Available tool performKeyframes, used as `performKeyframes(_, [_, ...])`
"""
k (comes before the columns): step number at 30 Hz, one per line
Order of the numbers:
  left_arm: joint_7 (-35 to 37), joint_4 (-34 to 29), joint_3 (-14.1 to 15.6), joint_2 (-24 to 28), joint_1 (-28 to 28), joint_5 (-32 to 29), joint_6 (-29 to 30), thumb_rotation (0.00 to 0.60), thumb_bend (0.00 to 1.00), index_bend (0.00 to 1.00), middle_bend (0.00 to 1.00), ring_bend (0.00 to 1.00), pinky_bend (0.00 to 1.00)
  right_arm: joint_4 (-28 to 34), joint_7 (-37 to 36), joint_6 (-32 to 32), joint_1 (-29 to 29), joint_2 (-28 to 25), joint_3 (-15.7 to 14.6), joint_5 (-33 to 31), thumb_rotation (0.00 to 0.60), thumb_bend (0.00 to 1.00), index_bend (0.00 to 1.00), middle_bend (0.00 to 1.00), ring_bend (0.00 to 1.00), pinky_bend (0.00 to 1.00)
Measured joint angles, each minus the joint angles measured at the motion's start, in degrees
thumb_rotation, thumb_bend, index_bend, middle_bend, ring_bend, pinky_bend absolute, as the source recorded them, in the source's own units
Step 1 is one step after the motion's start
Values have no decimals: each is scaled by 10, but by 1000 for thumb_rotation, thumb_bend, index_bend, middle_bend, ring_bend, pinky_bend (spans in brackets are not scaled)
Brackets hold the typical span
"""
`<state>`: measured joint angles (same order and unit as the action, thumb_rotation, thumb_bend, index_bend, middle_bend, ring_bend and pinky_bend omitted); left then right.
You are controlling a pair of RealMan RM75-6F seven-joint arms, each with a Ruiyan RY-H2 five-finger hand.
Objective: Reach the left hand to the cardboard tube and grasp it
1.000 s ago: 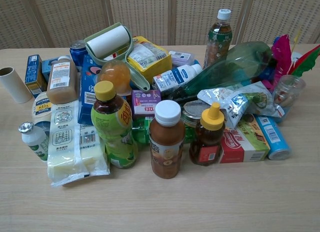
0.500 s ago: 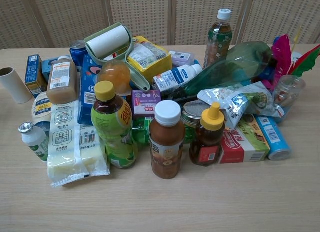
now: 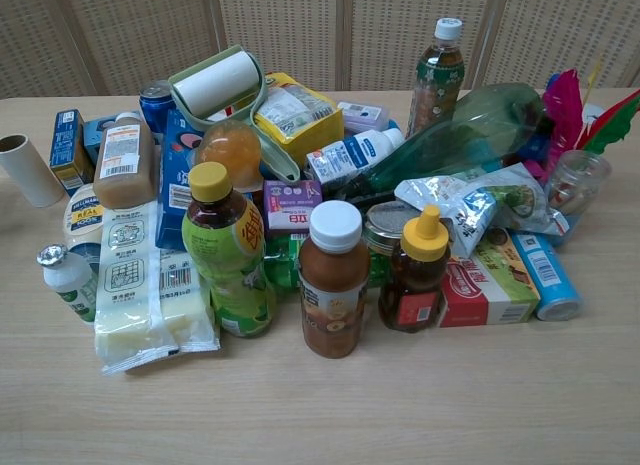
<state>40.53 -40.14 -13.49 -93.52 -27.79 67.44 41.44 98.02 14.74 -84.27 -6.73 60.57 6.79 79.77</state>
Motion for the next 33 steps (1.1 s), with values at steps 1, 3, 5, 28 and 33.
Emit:
performKeyframes(1, [9,11,-1,-9,-4,3,-1,473,438,0,5,55,0,2,2,-2,1,-2,0,-1,348,178,57,133,0,0])
performKeyframes(3, [23,28,-3,-23,-9,8,-1,476,438,0,16,61,0,7,4,-4,4,-6,1,-5,346,178,57,133,0,0])
performKeyframes(5, [39,46,-4,-37,-16,16,-1,488,438,0,26,67,0,11,6,-6,6,-9,2,-8,346,177,58,132,0,0])
performKeyframes(28, [225,140,-41,-136,-57,22,-18,600,611,395,463,574,348,32,0,-20,24,-38,4,-26,344,176,60,133,0,0])
performKeyframes(33, [254,131,-48,-127,-51,19,-13,600,607,394,465,578,348,30,-1,-17,23,-35,4,-27,347,176,60,133,0,0])
